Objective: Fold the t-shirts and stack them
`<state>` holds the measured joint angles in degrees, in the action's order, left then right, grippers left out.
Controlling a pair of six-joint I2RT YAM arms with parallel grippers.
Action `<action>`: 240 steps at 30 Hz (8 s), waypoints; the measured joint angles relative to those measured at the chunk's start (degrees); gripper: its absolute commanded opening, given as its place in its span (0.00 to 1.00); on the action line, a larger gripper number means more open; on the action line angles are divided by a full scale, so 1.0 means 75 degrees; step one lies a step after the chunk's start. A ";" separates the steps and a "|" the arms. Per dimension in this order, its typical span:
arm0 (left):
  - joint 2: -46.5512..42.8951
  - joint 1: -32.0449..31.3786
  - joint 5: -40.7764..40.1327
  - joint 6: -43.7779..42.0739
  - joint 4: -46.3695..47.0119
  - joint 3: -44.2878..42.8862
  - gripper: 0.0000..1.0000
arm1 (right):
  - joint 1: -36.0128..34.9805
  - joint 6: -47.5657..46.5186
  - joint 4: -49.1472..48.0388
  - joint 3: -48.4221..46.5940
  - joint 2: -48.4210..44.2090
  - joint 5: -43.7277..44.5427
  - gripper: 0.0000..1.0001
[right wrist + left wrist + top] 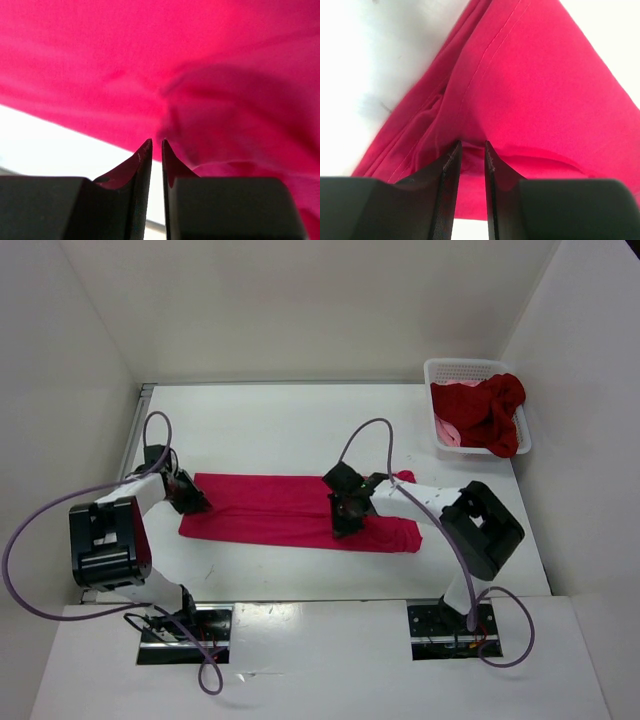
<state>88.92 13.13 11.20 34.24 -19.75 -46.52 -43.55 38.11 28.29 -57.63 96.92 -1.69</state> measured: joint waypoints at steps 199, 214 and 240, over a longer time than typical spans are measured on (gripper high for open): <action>0.0938 -0.1239 0.0723 0.1437 0.1810 -0.1358 0.36 | 0.4450 0.0629 -0.0344 0.1460 -0.2550 -0.0944 0.03; 0.0965 -0.1072 0.0804 0.1457 0.1789 -0.0504 0.36 | 0.4240 0.1189 -0.0414 0.2419 -0.2221 -0.0571 0.23; -0.0880 -0.2422 0.0632 0.0766 0.1046 -0.1623 0.19 | 0.3048 0.0769 -0.0912 -0.1419 0.1781 -0.1119 0.00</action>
<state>82.32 -5.04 15.94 39.99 -11.90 -58.70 -20.69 43.88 21.45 -68.27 110.28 -10.09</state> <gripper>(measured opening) 0.189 0.007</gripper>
